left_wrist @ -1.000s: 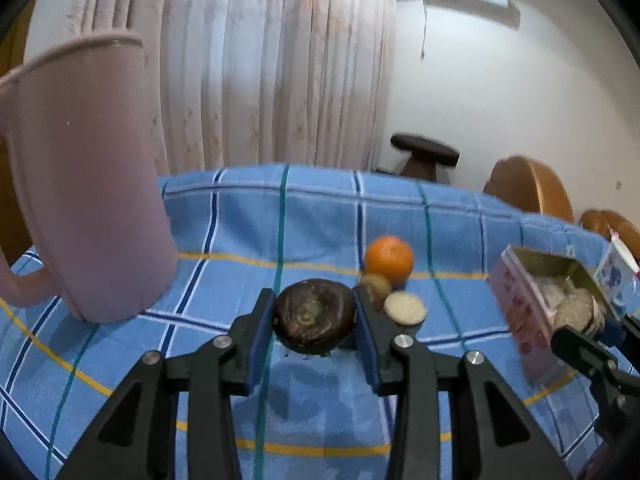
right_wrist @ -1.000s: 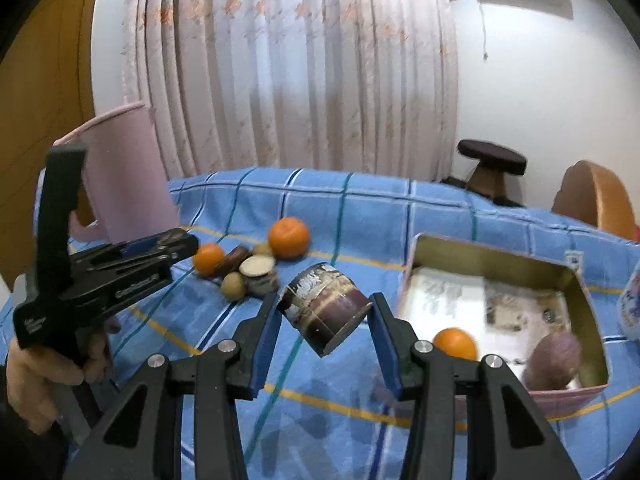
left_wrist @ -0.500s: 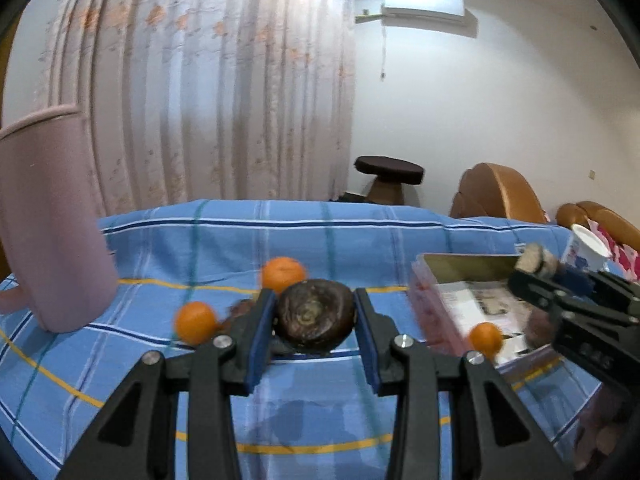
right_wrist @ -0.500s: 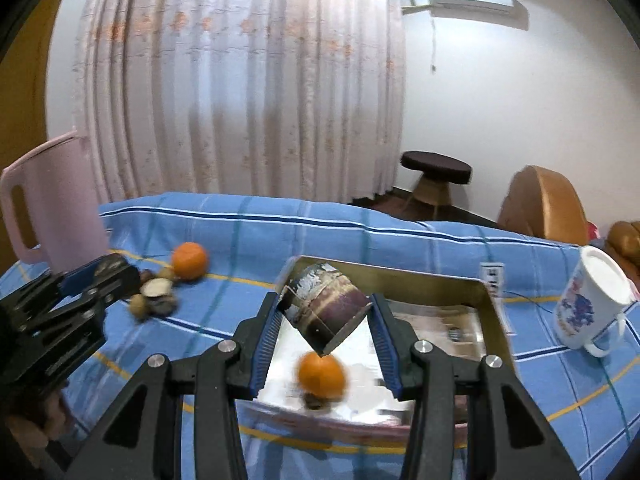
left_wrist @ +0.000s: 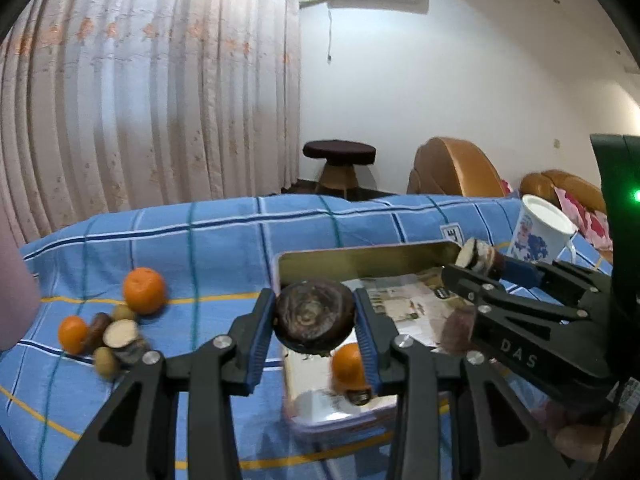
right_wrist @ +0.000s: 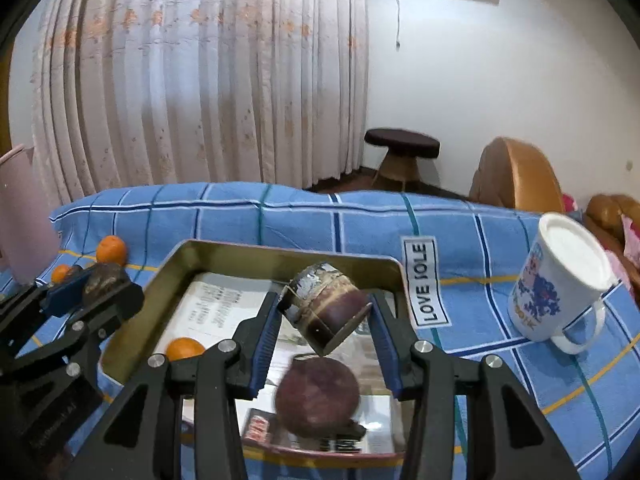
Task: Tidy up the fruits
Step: 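Carry the chestnut and cylinder into the tin and release both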
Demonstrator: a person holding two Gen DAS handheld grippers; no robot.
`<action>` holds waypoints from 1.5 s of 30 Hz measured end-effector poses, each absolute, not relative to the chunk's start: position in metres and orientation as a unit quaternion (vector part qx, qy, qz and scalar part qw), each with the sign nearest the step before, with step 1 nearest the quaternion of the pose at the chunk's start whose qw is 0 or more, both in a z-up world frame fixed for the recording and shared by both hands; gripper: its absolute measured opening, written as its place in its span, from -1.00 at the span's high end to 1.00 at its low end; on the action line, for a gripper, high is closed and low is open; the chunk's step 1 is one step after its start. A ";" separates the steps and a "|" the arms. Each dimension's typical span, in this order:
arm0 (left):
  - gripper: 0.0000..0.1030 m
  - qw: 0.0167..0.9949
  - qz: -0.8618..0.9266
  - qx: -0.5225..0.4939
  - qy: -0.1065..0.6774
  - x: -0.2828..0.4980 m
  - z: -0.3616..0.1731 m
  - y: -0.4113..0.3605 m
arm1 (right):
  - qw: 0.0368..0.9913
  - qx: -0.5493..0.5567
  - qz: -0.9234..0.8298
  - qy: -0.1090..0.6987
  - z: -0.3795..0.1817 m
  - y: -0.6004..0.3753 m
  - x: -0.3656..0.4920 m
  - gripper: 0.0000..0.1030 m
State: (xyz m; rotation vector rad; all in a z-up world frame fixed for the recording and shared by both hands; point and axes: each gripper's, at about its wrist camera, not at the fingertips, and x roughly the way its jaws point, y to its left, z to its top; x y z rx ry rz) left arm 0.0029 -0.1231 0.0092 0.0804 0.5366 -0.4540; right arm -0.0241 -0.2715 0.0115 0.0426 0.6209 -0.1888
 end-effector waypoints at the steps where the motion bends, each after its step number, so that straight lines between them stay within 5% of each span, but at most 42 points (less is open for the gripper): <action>1: 0.21 0.936 -0.222 0.045 0.268 0.004 0.007 -0.130 | 0.946 0.026 -0.089 0.310 0.009 -0.275 -0.024 0.09; 12: 0.21 0.921 -0.213 0.068 0.319 0.019 -0.006 -0.152 | 0.939 0.019 -0.061 0.337 -0.004 -0.273 -0.018 0.08; 22: 0.07 0.924 -0.199 0.052 0.322 0.019 -0.006 -0.143 | 0.933 0.122 0.004 0.339 -0.009 -0.294 -0.015 0.08; 25: -0.05 0.924 -0.204 0.054 0.319 0.015 -0.005 -0.144 | 0.931 0.142 0.004 0.335 -0.009 -0.299 -0.018 0.07; 29: -0.97 0.925 -0.221 0.072 0.301 0.002 -0.001 -0.151 | 0.933 0.169 0.018 0.316 -0.004 -0.305 -0.023 -0.41; 45: -1.00 0.956 -0.128 0.062 0.256 0.009 0.012 -0.112 | 0.973 0.106 -0.073 0.193 0.023 -0.293 -0.050 -0.43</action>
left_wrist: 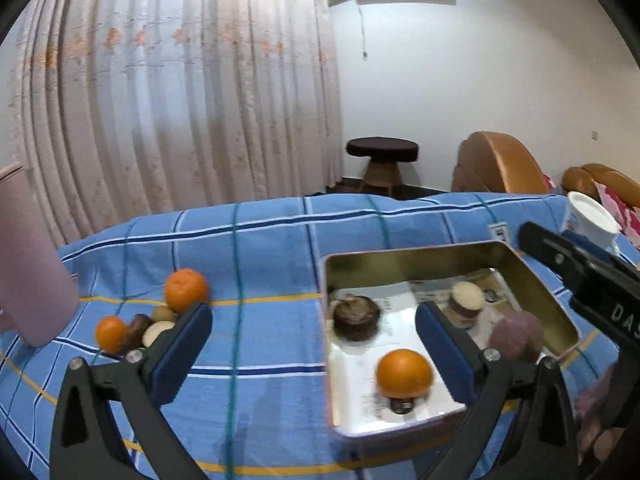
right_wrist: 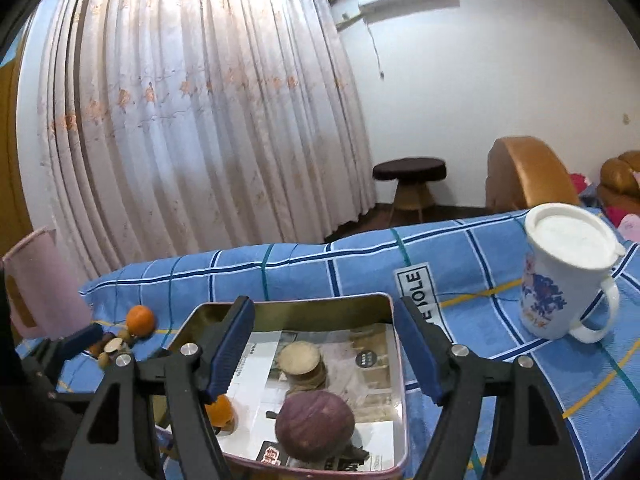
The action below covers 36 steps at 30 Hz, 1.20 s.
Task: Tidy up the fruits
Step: 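Carry the chestnut and cylinder into the tin and release both, then move both tools back toward the remaining fruits and grasp the kiwi with the right tool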
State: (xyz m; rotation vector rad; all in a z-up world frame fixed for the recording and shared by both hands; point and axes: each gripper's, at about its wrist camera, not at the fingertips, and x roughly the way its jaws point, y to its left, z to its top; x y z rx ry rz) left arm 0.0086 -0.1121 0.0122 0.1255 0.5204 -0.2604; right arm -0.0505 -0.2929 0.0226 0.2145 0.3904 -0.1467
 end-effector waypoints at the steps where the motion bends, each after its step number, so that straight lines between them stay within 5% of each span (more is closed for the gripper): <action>1: -1.00 0.956 -0.125 0.062 0.257 0.009 0.011 -0.111 | 0.974 0.099 -0.077 0.191 0.022 -0.290 -0.051 -0.43; 36: -1.00 0.963 -0.055 0.037 0.262 0.019 0.007 -0.002 | 0.977 0.086 -0.061 0.184 0.024 -0.193 -0.061 -0.43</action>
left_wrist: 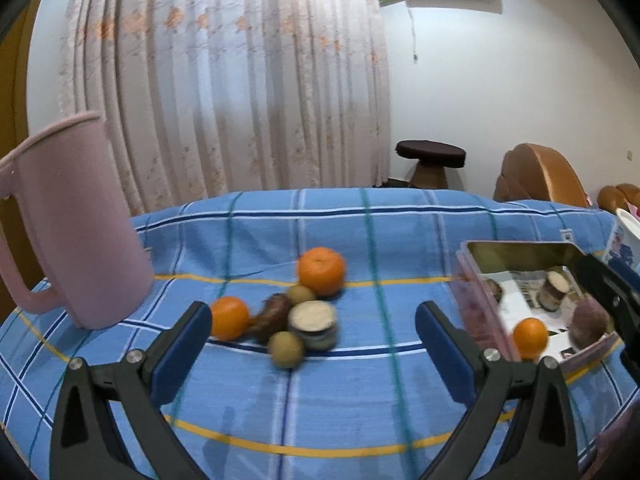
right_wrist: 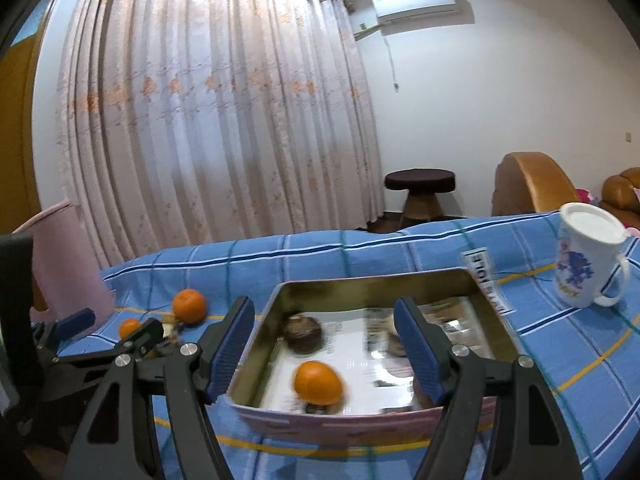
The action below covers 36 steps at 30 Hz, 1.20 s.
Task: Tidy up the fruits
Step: 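Move both tools back toward the remaining fruits and grasp the kiwi with the right tool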
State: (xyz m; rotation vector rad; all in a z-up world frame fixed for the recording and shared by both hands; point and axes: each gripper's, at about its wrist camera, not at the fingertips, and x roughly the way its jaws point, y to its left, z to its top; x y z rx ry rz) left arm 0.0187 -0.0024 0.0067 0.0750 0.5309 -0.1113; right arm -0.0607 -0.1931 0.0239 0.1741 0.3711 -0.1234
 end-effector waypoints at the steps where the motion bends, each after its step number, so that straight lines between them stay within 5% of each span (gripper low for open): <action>1: -1.00 0.963 -0.049 0.034 0.264 0.021 0.007 0.005 | 0.977 0.085 -0.054 0.187 0.023 -0.185 -0.059 -0.43; 17: -1.00 0.952 0.072 -0.024 0.295 0.065 -0.002 0.132 | 0.952 0.034 0.040 0.300 0.002 -0.091 -0.002 -0.42; 20: -1.00 0.949 0.083 -0.033 0.301 0.069 -0.005 0.143 | 0.937 0.024 0.075 0.342 -0.008 -0.073 0.014 0.00; 34: -1.00 0.945 0.086 -0.033 0.314 0.078 -0.004 0.153 | 0.893 0.052 0.118 0.432 -0.035 -0.030 0.075 0.03; 36: -1.00 0.945 0.090 -0.032 0.313 0.079 -0.004 0.155 | 0.893 0.043 0.115 0.432 -0.035 -0.028 0.077 0.35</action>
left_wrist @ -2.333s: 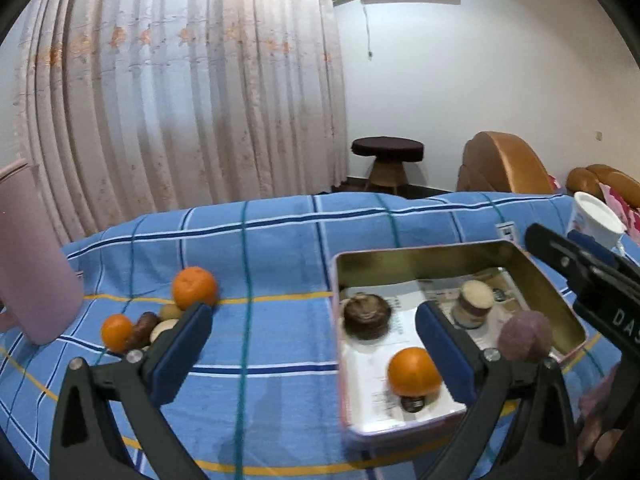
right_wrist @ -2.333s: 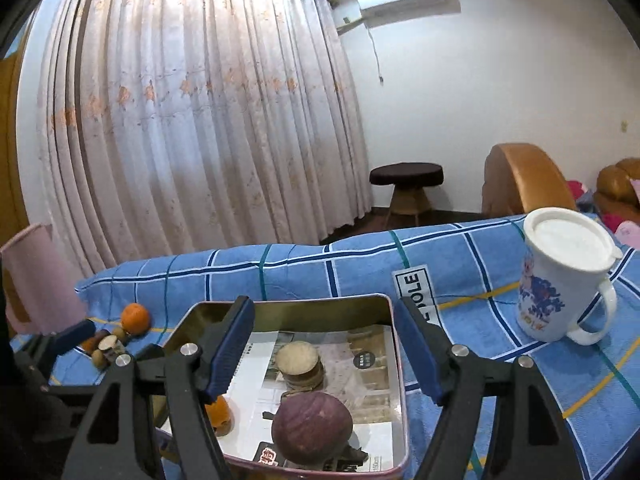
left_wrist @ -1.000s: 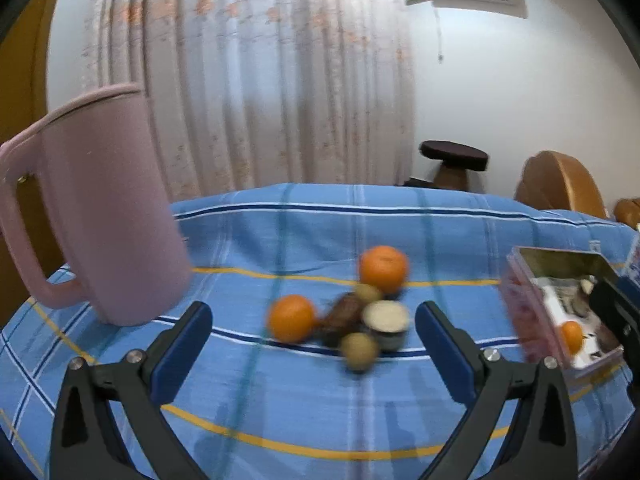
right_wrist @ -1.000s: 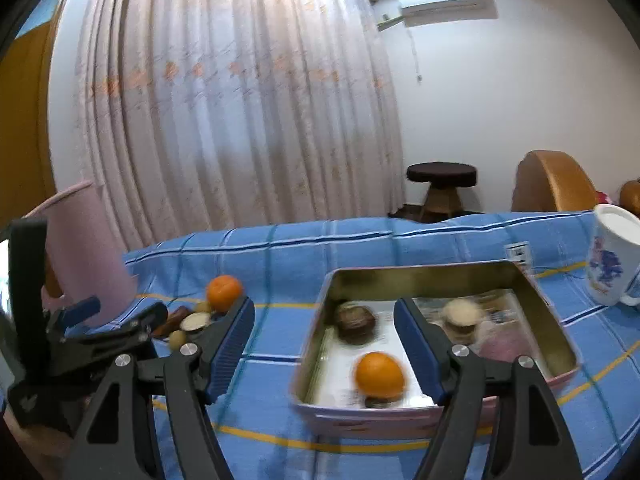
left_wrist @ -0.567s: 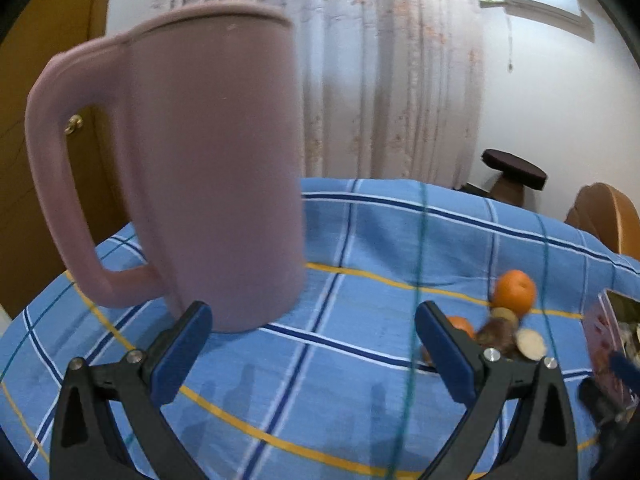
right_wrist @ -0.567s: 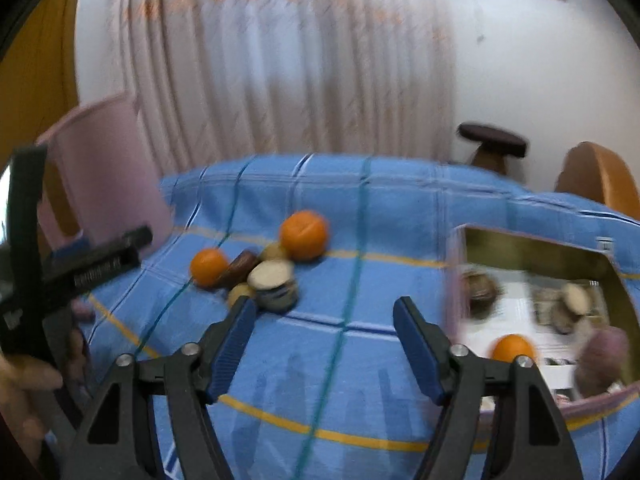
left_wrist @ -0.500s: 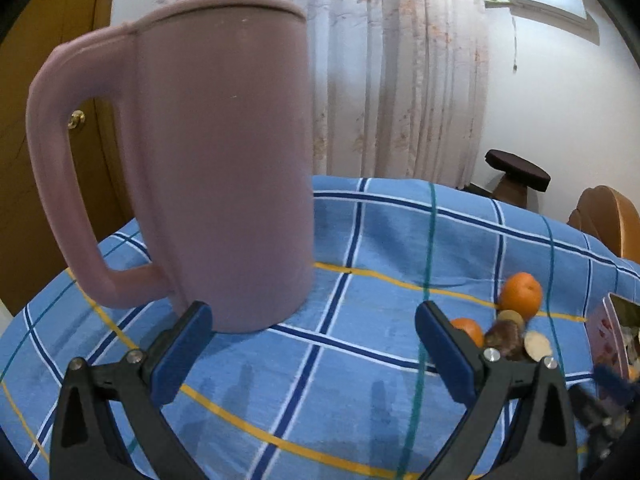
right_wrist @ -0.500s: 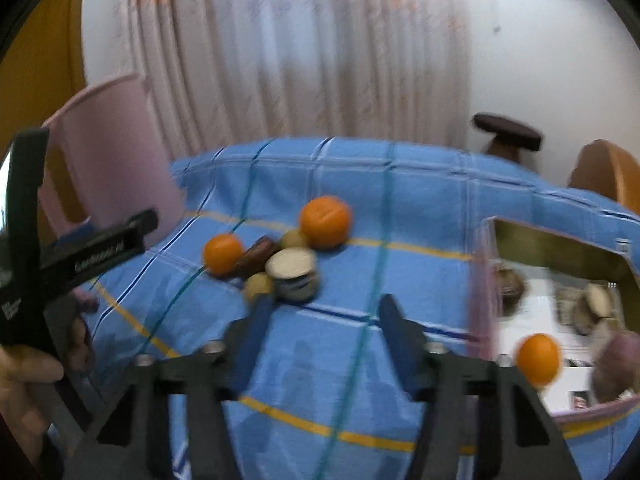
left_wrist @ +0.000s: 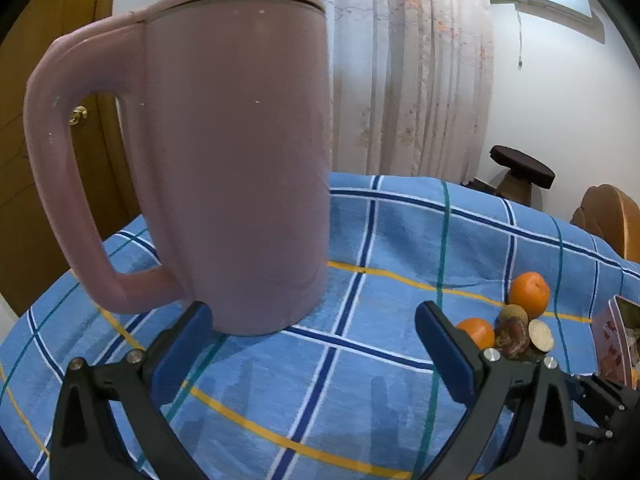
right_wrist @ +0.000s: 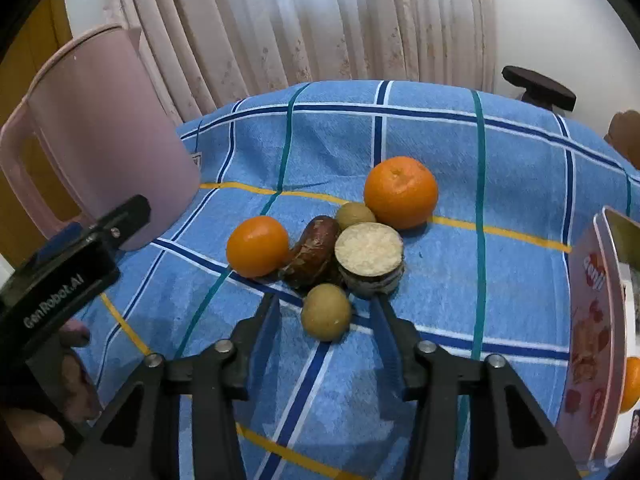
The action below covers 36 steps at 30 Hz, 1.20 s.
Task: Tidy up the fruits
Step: 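Move both tools back toward the remaining fruits and grasp the kiwi with the right tool, then grasp an orange with the left tool while the right tool holds the kiwi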
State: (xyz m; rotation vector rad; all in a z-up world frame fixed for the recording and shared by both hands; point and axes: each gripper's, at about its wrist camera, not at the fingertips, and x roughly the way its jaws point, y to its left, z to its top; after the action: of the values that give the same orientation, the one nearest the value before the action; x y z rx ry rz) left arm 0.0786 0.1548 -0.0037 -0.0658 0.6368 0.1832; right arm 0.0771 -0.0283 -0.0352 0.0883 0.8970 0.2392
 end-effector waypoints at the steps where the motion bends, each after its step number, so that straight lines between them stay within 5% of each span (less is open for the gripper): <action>1: -1.00 0.945 0.091 -0.031 0.312 0.079 -0.004 0.155 | 0.892 0.045 0.122 0.433 -0.036 -0.029 0.076 0.49; 17: -0.94 0.937 -0.017 -0.081 0.338 0.087 -0.014 0.130 | 0.942 -0.001 0.103 0.320 -0.005 -0.061 -0.007 0.49; 22: -0.75 0.917 -0.029 -0.097 0.386 0.109 -0.029 0.112 | 0.941 0.015 0.104 0.322 -0.003 -0.072 -0.011 0.49; 36: -0.75 0.896 -0.051 -0.121 0.424 0.131 -0.043 0.092 | 0.935 0.034 0.112 0.336 -0.008 -0.080 -0.007 0.49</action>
State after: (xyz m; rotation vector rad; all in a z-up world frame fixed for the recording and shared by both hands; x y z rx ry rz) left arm 0.1315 0.0920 -0.0432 -0.2508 0.8796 -0.1062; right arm -0.0074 -0.0796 -0.0078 0.0691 0.6866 0.2281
